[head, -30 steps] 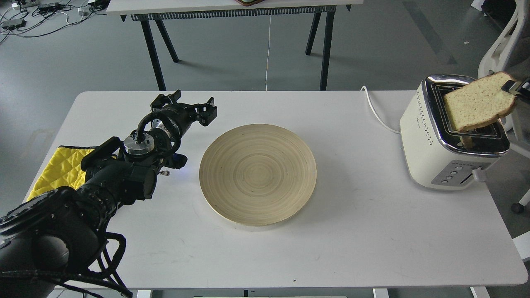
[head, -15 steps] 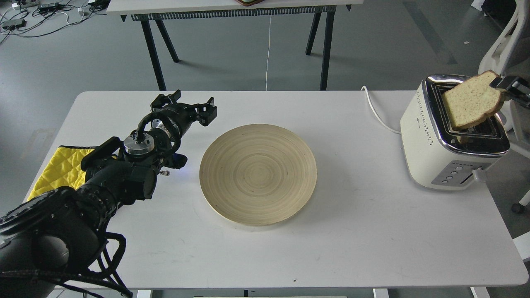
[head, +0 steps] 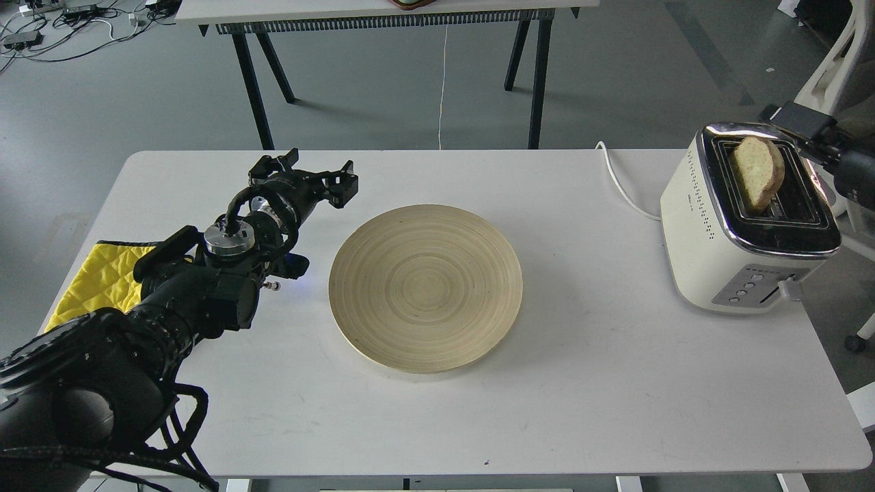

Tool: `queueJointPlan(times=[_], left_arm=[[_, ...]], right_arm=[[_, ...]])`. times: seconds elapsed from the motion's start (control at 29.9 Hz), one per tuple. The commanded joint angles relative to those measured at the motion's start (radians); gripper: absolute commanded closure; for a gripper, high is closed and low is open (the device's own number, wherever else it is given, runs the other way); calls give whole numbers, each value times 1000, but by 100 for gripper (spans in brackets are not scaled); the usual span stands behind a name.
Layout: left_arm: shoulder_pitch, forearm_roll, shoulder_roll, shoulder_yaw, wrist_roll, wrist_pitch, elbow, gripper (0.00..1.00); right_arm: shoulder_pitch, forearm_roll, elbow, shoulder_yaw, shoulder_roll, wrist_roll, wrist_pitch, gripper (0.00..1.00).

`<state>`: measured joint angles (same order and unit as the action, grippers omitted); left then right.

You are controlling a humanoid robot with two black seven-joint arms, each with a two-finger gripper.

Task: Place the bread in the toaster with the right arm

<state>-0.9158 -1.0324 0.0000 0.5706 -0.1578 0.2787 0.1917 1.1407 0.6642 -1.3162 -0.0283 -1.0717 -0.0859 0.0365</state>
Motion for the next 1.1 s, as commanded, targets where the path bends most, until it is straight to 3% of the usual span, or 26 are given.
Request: queueJointPlan(times=[0.0,0.13,0.27,0.43,0.6,0.7,1.07], left_arm=[[0,0,0,0,0,-1,0,0],[0,0,0,0,0,1,0,0],[0,0,0,0,0,1,0,0],[0,0,0,0,0,1,0,0],[0,0,0,0,0,1,0,0],[0,0,0,0,0,1,0,0],[0,0,0,0,0,1,0,0]], right_arm=[[-1,-207,6,-64,76,-15,-1,1],[-1,-320,25,-128,157,-38,-6,1],[-10,-493,66,-157,243,-107,-41,0],[-64,-711,231,-160,369,-225,-271,0],[-151,-805,402,-199,493,-291,-499,0],[-209,-805,443,-246,522,-340,-525,0],[-277,-802,512,-257,641,-356,-525,0]])
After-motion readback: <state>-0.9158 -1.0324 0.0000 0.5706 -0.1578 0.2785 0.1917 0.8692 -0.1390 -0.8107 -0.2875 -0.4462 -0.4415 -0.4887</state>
